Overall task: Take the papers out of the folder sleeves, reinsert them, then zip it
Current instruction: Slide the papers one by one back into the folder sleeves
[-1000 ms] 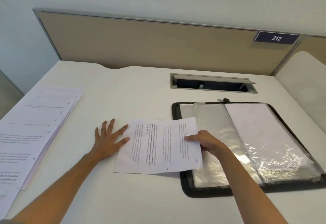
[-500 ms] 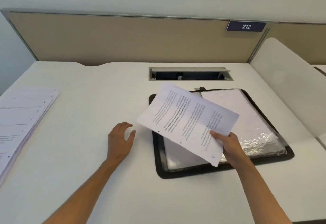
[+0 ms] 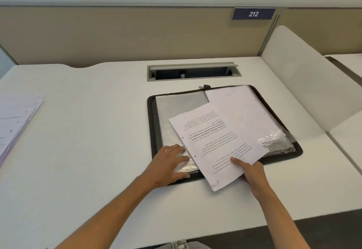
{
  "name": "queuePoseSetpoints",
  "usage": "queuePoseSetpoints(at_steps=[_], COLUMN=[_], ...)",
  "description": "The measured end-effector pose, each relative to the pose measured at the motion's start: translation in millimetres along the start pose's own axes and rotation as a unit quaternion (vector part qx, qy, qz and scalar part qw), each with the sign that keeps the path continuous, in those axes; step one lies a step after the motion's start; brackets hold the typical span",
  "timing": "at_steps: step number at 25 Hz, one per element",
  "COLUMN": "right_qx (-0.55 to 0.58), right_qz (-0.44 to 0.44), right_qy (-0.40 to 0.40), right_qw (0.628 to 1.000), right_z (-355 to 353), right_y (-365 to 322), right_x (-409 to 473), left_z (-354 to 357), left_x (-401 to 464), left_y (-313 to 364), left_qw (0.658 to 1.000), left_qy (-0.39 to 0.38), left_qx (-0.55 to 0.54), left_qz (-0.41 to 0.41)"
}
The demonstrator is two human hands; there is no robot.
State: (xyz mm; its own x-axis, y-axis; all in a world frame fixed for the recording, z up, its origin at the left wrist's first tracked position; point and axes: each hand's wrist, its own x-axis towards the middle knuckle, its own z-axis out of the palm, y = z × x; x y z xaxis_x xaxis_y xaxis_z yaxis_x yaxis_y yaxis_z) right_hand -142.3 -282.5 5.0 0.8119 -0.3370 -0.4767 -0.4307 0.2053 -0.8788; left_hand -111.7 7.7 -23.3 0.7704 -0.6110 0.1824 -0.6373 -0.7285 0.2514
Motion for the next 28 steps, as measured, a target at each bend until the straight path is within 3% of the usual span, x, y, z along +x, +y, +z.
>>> queuePoseSetpoints(at_steps=[3,5,9,14,19,23,28], right_qx=[-0.011,0.013,0.072,0.100,0.101,0.070,-0.011], right_qz=[-0.007,-0.008,-0.016,-0.029,-0.002,0.042,0.073], right_qy=[0.030,0.055,0.062,0.075,0.076,0.053,0.037], right_qw=[0.999,0.998,0.995,0.992,0.992,0.995,0.997], right_z=[-3,-8,-25,-39,-56,-71,-99], right_y=[5,5,-1,9,18,10,-2], right_x=[-6,-14,-45,-79,-97,-108,-119], left_z=[-15,-27,-44,-46,-49,-49,-59], left_x=[7,12,28,49,67,76,84], left_y=[2,4,6,3,9,5,3], left_qw=[0.999,0.998,0.985,0.936,0.901,0.910,0.976], left_qy=[-0.010,-0.062,-0.106,-0.115,-0.122,-0.119,-0.194], left_qx=[-0.004,-0.022,-0.116,-0.264,-0.343,-0.348,-0.102], left_qz=[0.030,0.019,-0.064,-0.203,-0.235,-0.190,0.001])
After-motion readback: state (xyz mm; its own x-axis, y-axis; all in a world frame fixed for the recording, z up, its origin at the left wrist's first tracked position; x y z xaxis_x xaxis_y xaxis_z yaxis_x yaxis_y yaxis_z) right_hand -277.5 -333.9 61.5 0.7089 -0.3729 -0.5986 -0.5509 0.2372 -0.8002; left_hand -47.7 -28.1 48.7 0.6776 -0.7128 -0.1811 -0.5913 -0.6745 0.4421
